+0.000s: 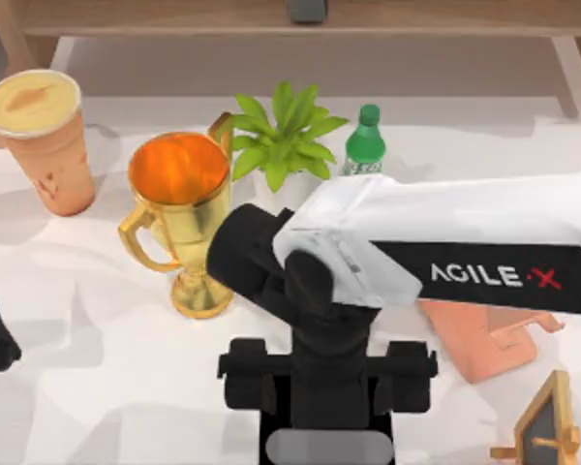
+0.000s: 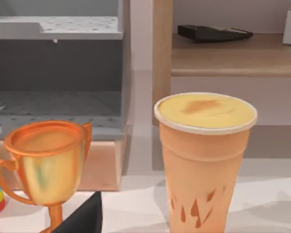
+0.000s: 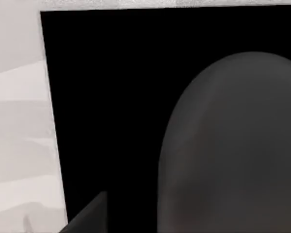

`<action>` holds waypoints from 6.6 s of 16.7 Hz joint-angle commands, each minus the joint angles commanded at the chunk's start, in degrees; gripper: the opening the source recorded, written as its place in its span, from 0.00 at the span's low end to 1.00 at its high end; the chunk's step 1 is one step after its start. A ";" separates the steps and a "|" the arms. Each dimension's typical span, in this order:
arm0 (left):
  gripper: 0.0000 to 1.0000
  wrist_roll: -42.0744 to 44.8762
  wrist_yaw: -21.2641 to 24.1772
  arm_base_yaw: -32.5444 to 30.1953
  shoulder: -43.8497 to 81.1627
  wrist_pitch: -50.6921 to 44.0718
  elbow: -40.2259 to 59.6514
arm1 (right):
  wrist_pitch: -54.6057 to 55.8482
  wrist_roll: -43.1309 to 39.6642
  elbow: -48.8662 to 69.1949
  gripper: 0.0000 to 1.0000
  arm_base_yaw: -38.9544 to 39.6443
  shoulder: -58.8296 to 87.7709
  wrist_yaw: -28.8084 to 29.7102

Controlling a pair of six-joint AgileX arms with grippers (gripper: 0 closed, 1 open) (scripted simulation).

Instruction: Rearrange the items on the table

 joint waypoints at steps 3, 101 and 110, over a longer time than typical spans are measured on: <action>1.00 0.00 0.00 0.00 0.00 0.00 0.00 | -0.44 1.69 0.89 1.00 -0.48 -0.64 -0.76; 1.00 0.00 0.00 0.00 0.00 0.00 0.00 | 24.67 124.35 -33.92 0.00 -51.09 -46.23 9.52; 1.00 0.00 0.00 0.00 0.00 0.00 0.00 | 38.47 128.70 -53.80 0.00 -20.40 -77.52 14.34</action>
